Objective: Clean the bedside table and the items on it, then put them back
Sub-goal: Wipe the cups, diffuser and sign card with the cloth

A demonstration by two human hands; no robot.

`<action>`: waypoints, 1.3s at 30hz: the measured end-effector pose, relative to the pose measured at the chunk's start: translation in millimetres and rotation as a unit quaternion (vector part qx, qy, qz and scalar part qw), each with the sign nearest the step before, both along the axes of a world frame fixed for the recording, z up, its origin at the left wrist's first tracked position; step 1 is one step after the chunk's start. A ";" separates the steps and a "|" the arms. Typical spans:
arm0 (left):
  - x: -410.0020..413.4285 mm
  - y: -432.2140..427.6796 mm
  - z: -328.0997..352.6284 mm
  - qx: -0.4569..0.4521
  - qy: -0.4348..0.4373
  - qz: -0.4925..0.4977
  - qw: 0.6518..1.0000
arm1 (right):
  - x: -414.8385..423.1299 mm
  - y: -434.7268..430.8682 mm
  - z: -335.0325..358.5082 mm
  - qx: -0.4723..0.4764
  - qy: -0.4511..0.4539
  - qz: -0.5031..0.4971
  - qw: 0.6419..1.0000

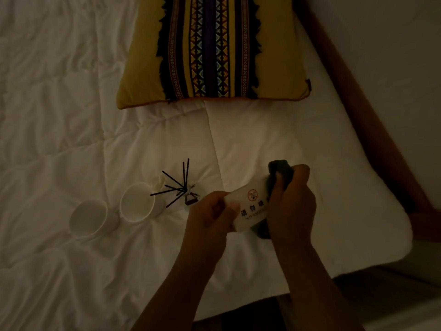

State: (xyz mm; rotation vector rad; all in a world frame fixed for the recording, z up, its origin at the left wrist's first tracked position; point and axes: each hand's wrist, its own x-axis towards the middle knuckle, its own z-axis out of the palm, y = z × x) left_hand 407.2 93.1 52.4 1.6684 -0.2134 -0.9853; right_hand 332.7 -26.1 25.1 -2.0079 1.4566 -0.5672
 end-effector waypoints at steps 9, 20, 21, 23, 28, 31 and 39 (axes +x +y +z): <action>22.1 -34.8 -18.1 -0.004 -0.084 0.003 0.996 | -39.8 -5.9 -12.3 0.127 -0.020 -0.085 0.988; 29.9 -51.1 -90.3 0.065 -0.131 -0.004 0.989 | -76.7 44.2 -17.3 0.459 -0.151 -0.153 0.862; 30.4 -50.5 -93.9 0.073 -0.135 -0.004 0.988 | -78.0 45.1 -16.8 0.462 -0.151 -0.155 0.860; 29.9 -49.2 -97.1 0.076 -0.122 0.005 0.990 | -79.7 45.1 -14.1 0.468 -0.157 -0.158 0.855; 23.1 -42.0 -83.3 0.062 -0.052 0.032 0.996 | -77.3 36.9 6.7 0.465 -0.176 -0.149 0.854; 16.2 -30.8 -62.6 0.073 -0.049 0.027 0.996 | -72.2 32.0 31.4 0.469 -0.200 -0.127 0.851; -4.3 18.4 37.9 0.076 0.015 -0.001 0.997 | -50.2 48.5 111.2 0.477 -0.190 -0.062 0.856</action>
